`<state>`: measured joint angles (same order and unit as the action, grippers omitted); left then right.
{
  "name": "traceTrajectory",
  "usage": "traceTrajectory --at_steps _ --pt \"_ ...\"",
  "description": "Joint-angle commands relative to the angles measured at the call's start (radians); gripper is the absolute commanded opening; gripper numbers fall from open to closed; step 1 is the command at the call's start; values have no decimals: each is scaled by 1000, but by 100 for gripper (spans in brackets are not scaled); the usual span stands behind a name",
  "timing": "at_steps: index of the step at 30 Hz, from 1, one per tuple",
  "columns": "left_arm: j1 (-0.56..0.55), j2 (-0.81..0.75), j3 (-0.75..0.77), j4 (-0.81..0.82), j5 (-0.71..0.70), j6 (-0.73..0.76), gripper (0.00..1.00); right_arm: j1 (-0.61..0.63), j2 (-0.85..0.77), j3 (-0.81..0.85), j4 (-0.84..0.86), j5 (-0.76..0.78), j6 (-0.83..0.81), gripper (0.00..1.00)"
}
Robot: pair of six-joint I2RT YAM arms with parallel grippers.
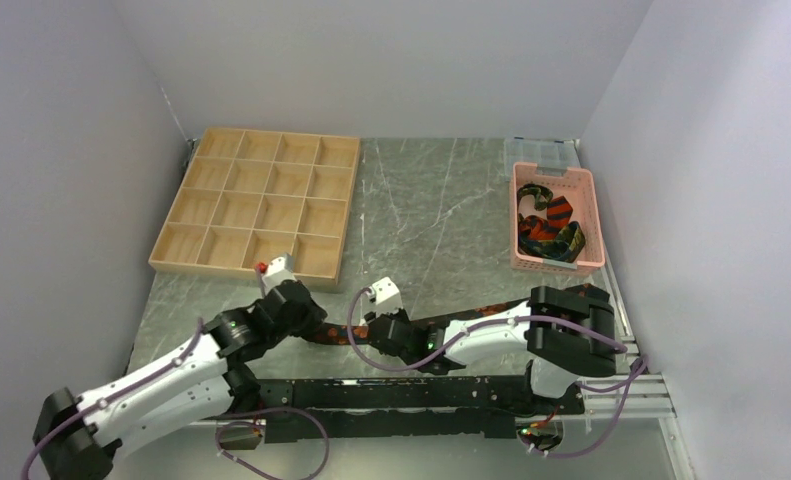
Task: Roll the ties
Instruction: Flatten out the tie at the center of the board.
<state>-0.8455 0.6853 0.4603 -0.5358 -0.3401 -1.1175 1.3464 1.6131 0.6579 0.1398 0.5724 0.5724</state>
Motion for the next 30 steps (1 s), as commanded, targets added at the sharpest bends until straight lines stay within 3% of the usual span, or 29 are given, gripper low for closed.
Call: traceTrajectory --at_steps 1,11,22,24,28,30 --pt "2 80 -55 119 82 -16 4 17 43 -12 -119 -26 37 41" --pt "2 -38 -136 -70 -16 -129 3 37 50 -5 -129 -4 49 41" --pt "3 -35 -241 -85 13 -246 3 100 23 -2 -135 66 55 42" --pt "3 -42 -246 -88 9 -245 3 101 0 1 -148 77 65 46" --pt "3 -77 -249 -90 -6 -228 3 98 -100 46 -168 80 50 63" --pt "2 -100 -240 -106 -14 -224 3 82 -145 81 -157 39 23 66"
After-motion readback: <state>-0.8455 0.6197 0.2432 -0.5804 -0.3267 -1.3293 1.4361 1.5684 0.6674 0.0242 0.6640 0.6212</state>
